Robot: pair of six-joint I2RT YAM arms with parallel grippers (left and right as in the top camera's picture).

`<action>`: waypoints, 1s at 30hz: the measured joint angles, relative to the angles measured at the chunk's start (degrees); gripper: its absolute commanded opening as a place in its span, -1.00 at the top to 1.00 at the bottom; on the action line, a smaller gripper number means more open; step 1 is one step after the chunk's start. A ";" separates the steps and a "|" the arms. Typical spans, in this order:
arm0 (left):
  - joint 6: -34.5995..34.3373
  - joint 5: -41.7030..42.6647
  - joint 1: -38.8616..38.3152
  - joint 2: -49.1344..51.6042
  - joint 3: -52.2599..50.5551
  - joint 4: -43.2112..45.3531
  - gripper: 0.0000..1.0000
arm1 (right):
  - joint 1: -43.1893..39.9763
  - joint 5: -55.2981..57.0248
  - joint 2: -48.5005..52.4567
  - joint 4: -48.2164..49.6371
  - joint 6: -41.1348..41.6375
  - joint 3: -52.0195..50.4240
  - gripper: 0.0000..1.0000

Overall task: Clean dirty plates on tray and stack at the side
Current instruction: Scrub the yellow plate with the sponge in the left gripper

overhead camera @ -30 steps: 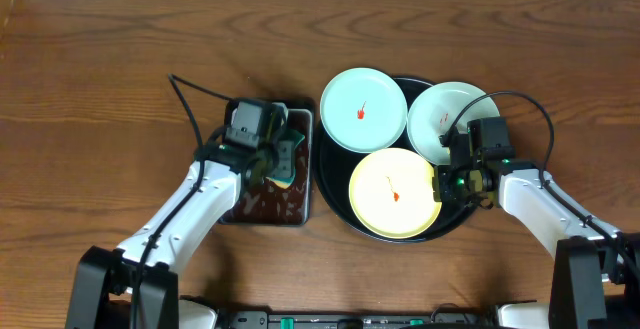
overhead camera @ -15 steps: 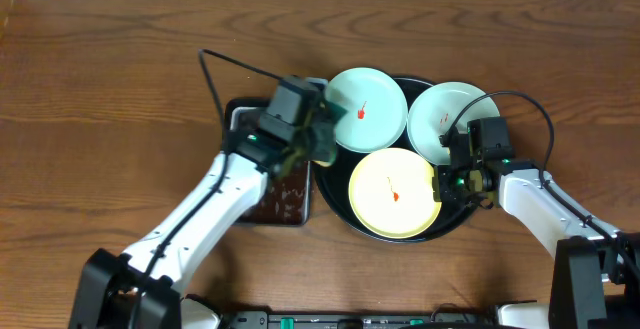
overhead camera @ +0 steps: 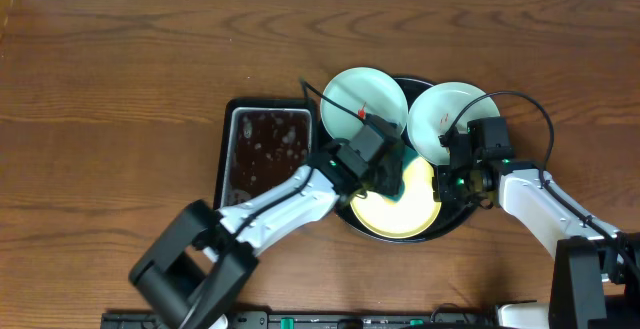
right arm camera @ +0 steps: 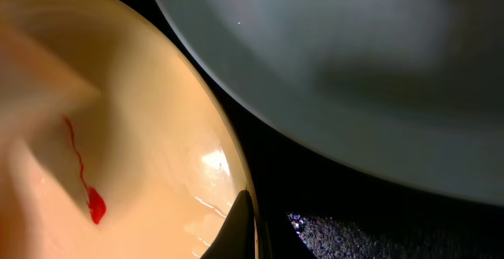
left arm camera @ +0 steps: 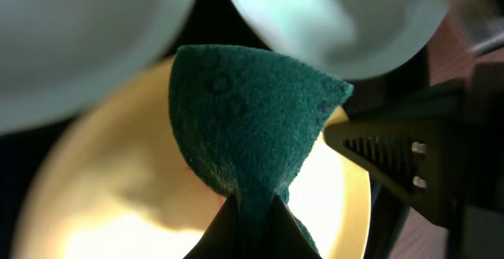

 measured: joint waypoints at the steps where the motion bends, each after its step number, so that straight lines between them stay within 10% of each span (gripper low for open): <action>1: -0.72 0.07 -0.42 0.81 0.00 0.13 0.86 | 0.00 0.00 0.00 0.00 0.00 0.00 0.98; 30: -0.07 -8.83 -3.15 0.17 1.33 -2.62 0.85 | 0.02 -0.46 0.00 -0.04 0.00 0.00 0.98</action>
